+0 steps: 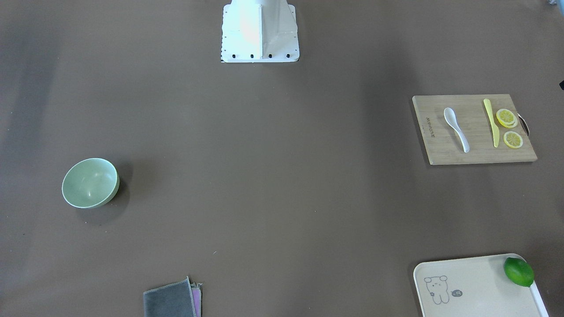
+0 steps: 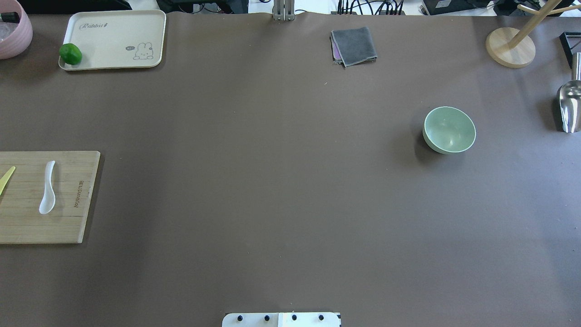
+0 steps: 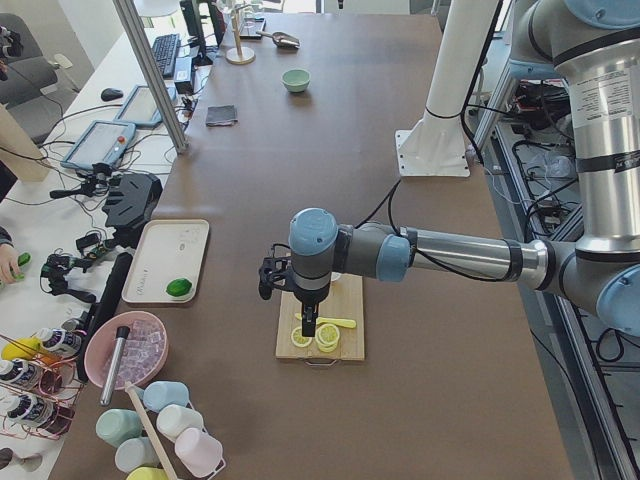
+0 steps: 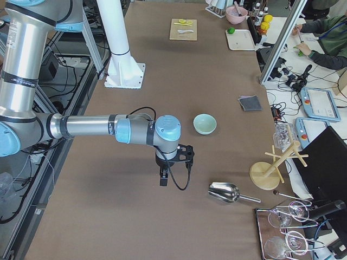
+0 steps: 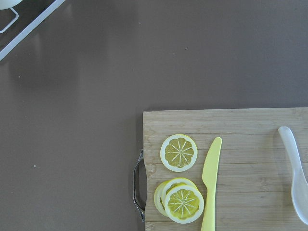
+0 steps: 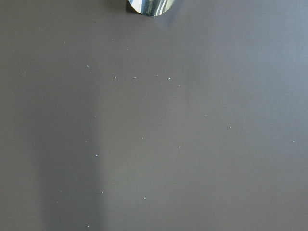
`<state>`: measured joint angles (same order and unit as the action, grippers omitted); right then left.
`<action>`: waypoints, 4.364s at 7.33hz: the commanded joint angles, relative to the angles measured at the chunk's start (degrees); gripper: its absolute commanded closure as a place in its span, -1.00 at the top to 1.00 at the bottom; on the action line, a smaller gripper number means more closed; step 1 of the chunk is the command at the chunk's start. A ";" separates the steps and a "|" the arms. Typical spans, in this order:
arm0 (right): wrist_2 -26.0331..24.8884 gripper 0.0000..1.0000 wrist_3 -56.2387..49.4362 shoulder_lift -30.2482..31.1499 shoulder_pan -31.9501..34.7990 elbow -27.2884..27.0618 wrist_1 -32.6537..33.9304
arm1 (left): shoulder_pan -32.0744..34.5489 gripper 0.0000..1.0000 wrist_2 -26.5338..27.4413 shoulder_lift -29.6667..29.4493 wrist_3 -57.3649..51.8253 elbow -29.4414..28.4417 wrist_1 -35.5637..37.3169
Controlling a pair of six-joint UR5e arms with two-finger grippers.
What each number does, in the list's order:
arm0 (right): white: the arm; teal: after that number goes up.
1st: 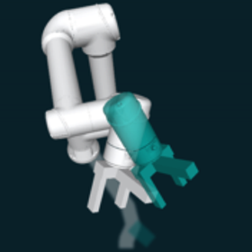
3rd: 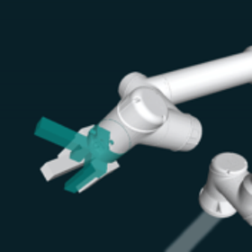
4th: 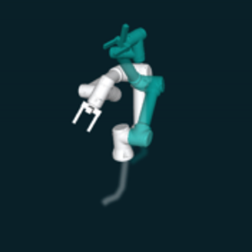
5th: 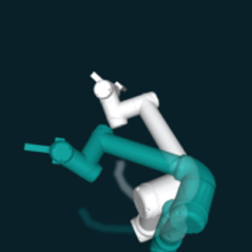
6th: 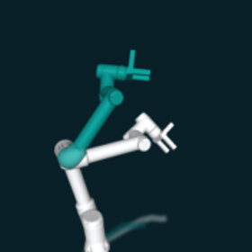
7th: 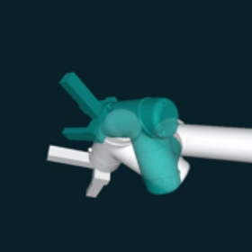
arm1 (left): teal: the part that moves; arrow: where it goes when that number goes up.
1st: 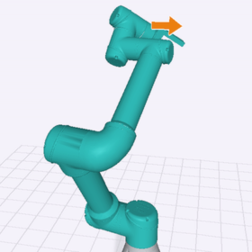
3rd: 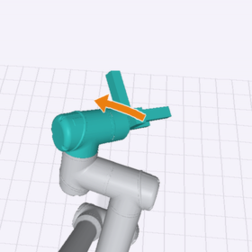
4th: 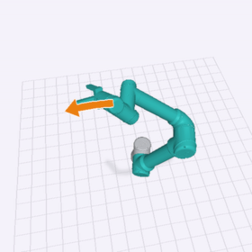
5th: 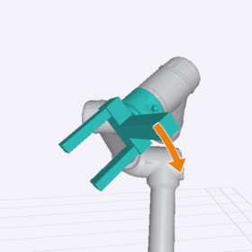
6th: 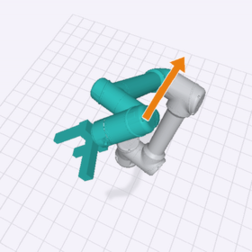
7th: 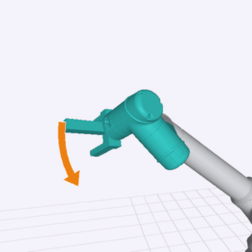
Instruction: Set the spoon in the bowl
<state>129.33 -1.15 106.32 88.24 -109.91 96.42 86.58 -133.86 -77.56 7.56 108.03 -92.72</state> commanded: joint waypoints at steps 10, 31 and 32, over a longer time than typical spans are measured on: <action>-0.83 1.00 0.44 -0.68 0.00 0.57 -25.78 | -0.01 0.96 0.35 -8.29 0.53 0.36 -7.32; -26.94 -1.00 74.54 -20.10 -40.95 15.87 -46.05 | -3.87 0.96 -6.59 -6.90 0.53 -4.23 -26.63; -26.94 -1.00 74.62 -20.53 -40.95 15.26 -45.97 | -3.87 0.96 -6.59 -6.90 0.53 -4.23 -26.72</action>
<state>102.46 73.26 86.22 47.42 -94.18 50.36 82.71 -140.45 -84.46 8.09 103.76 -119.38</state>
